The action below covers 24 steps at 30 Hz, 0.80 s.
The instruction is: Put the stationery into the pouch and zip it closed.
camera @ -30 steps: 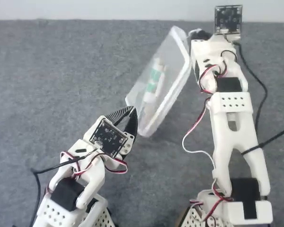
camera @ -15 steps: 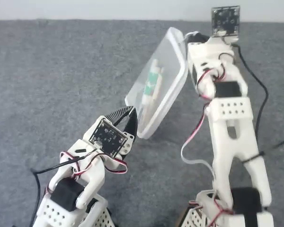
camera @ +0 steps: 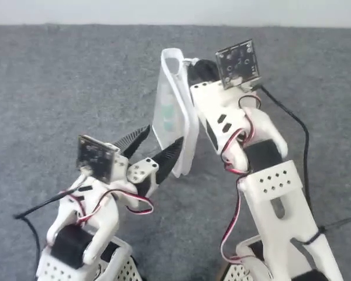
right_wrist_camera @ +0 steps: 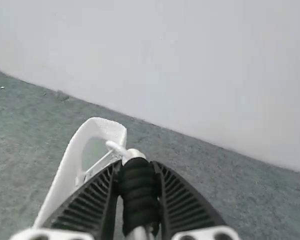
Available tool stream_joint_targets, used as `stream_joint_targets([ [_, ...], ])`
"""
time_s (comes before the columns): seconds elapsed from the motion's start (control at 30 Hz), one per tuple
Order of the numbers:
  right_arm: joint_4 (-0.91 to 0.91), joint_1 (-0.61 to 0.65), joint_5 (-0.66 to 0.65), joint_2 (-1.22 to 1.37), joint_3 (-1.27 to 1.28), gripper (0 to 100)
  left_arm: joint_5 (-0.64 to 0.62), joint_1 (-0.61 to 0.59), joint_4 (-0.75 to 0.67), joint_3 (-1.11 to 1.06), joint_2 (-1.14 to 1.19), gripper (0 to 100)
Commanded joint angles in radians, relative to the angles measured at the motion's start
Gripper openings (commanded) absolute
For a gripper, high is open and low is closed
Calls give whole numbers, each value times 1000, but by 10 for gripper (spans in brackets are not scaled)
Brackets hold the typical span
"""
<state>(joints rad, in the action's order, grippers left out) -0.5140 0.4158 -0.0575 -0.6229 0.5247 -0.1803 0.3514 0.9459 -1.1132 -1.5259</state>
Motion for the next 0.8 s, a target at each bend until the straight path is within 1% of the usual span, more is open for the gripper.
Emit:
stream_joint_targets([
  [0.0,-4,41,-15,-44,6,6,-51,-5,41,88,-15,290],
  [0.17,-4,70,-15,-51,20,6,-58,57,41,85,-15,289],
  [0.23,-5,81,-15,-53,23,6,-66,64,38,85,-15,288],
  [0.37,-48,99,-14,-56,17,6,-68,61,-44,28,-15,287],
  [0.47,-61,108,-14,-56,17,6,-69,25,-129,-28,-15,287],
  [0.6,-61,108,-14,-56,17,6,-69,-37,-187,-59,-15,285],
  [0.77,-62,110,-14,-58,20,6,-57,-52,-275,-114,-11,255],
])
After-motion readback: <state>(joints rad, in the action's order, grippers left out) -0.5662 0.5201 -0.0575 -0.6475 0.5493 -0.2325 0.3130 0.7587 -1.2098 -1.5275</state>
